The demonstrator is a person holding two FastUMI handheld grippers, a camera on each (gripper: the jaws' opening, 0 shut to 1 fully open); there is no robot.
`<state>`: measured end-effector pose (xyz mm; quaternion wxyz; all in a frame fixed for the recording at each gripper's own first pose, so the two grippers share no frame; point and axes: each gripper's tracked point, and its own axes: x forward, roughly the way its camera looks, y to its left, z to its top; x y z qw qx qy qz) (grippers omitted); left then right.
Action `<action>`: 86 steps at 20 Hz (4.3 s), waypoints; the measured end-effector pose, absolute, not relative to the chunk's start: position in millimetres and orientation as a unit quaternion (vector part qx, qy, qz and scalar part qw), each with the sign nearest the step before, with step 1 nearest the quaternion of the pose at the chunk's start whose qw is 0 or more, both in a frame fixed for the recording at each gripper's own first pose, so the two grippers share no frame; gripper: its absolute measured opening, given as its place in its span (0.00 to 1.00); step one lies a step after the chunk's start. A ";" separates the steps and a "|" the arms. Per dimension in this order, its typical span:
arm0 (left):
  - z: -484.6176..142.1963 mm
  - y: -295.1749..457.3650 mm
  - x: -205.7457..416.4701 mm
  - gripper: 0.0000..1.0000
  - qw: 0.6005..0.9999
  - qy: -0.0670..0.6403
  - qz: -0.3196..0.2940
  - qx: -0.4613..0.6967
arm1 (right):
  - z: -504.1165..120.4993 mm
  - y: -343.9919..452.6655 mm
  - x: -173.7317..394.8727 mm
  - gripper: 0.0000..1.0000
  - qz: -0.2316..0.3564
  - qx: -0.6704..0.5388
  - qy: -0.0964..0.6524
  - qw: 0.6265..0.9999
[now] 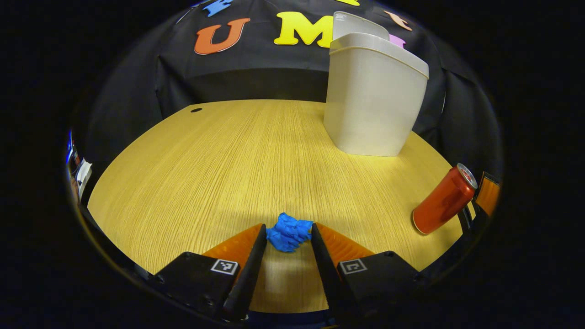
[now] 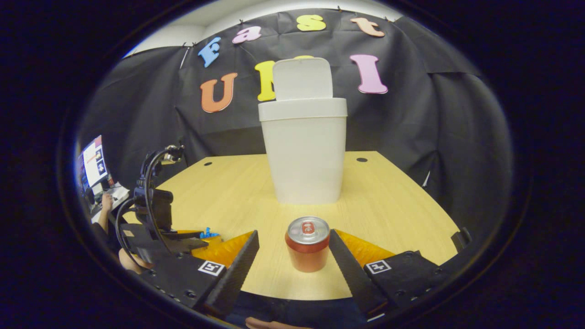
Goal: Press the lid of the desktop garbage bin to open it, pick up the crumpled paper on the desktop and throw it into the bin, then pick up the pop can on the desktop and drop it into the bin, and finally close the garbage bin lid.
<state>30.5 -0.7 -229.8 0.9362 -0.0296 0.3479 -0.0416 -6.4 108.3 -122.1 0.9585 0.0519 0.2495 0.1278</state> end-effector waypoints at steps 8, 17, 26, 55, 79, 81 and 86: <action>-198.4 0.3 29.4 0.49 0.945 0.316 -0.036 -0.069 | -157.0 110.8 7.9 0.93 0.113 0.032 0.284 0.951; -148.9 8.4 30.8 0.48 0.969 0.239 -0.009 -0.061 | -198.3 114.1 32.1 0.93 0.068 0.022 0.292 0.954; -133.0 4.8 30.9 0.48 0.981 0.190 -0.009 -0.041 | -210.1 130.3 35.1 0.96 0.037 0.012 0.221 0.975; -60.3 -4.7 2.2 0.48 0.993 0.110 0.000 -0.029 | -69.4 44.8 30.9 0.80 0.054 0.058 0.105 0.991; 92.2 -61.8 195.3 0.48 0.996 -0.037 -0.034 -0.075 | -61.8 -7.7 43.8 0.81 0.076 0.112 0.115 0.984; 106.1 -78.0 212.6 0.47 0.995 -0.046 -0.040 -0.078 | -63.2 -11.9 45.8 0.81 0.074 0.119 0.117 0.983; 107.1 -128.6 247.1 0.47 0.997 -0.037 -0.054 -0.049 | -67.3 -22.7 51.7 0.81 0.069 0.141 0.124 0.980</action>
